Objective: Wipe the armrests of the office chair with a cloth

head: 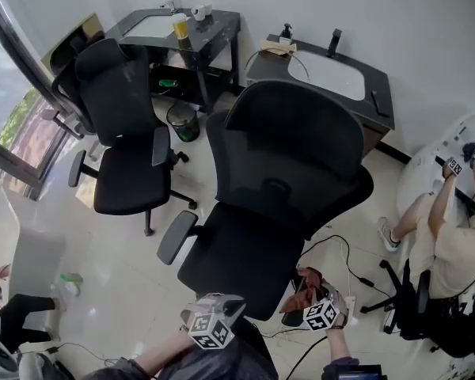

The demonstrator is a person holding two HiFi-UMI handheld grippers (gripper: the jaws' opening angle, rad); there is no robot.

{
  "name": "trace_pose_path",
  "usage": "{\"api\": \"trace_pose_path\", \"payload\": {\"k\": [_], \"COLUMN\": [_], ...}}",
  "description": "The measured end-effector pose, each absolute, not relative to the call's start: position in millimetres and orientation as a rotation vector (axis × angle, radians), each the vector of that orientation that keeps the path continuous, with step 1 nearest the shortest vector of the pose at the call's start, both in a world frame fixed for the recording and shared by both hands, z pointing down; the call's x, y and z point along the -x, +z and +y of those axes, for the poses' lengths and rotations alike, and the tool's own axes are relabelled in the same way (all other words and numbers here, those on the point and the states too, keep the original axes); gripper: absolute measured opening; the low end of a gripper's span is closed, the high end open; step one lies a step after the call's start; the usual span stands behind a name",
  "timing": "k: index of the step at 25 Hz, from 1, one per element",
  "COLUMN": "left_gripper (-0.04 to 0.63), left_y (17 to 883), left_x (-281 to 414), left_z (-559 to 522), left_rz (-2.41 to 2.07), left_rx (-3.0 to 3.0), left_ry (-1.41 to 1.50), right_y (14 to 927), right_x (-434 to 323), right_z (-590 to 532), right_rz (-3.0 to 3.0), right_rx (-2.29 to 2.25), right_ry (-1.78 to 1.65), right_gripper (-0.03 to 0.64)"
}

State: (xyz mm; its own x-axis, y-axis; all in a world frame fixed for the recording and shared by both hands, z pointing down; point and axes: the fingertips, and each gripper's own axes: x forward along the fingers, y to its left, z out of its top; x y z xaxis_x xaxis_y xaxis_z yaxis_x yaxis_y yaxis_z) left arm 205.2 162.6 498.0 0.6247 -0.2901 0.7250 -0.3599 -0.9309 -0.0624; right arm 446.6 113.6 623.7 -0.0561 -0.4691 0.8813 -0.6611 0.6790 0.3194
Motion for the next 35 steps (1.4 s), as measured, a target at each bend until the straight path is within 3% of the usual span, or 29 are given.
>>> {"api": "trace_pose_path", "payload": {"k": [17, 29, 35], "left_gripper": [0.017, 0.017, 0.017], "left_y": [493, 484, 482], "left_x": [-219, -217, -192], "left_z": [166, 162, 164], "left_rz": [-0.5, -0.567, -0.638], "left_rx": [-2.792, -2.761, -2.727], "left_ry": [1.215, 1.227, 1.224], "right_y": [619, 625, 627], "right_x": [-404, -479, -478], "right_z": [256, 91, 67], "right_rz": [-1.809, -1.692, -1.653], "right_rx": [-0.719, -0.912, -0.957], "right_ry": [0.343, 0.282, 0.298], "right_gripper": [0.04, 0.04, 0.04]}}
